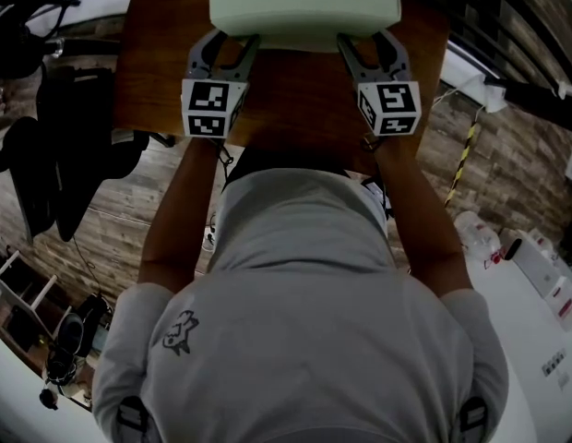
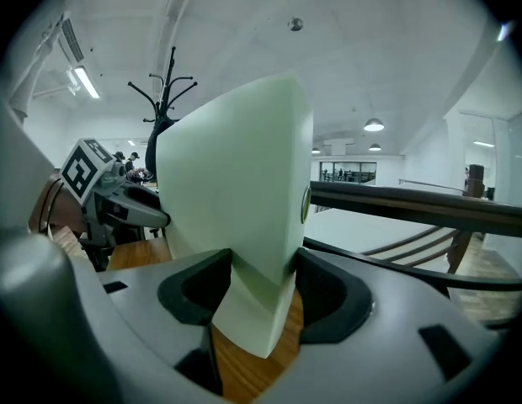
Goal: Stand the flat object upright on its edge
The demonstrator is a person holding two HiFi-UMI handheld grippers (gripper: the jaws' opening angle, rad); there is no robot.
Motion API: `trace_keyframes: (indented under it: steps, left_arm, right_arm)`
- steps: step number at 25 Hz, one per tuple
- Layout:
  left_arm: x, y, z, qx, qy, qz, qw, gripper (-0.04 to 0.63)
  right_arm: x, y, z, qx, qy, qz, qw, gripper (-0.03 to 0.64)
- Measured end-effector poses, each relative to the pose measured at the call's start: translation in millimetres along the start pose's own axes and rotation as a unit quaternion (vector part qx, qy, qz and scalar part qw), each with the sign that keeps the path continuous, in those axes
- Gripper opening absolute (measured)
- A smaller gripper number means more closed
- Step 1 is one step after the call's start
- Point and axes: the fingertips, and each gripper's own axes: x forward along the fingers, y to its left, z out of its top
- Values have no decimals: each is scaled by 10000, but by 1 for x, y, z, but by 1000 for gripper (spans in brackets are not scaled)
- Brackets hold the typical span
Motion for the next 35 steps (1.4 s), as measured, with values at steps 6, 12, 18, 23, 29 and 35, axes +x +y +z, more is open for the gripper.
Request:
trace_keyframes:
  steps: [6, 12, 18, 23, 29, 35]
  left_arm:
    - [11, 5, -14, 19, 65, -66, 10000, 213]
    - [18, 9, -23, 52, 81, -160, 9998, 213]
    - [24, 10, -30, 96, 138, -189, 9997, 213]
    - [26, 11, -37, 87, 175, -236, 9995, 213]
    - [29, 11, -44, 57, 213, -286, 9993, 213]
    - [31, 9, -49, 92, 248, -326, 9991, 218]
  right_arm:
    - [11, 3, -17, 112, 167, -79, 9998, 241]
    - [18, 4, -25, 106, 268, -161, 9995, 241]
    - [23, 4, -32, 94, 339, -223, 9991, 241]
    - [25, 5, -38, 52, 382, -269, 9989, 241]
    - [27, 7, -45, 91, 443, -313, 9985, 241]
    - [24, 7, -51, 124, 480, -258, 9984, 241]
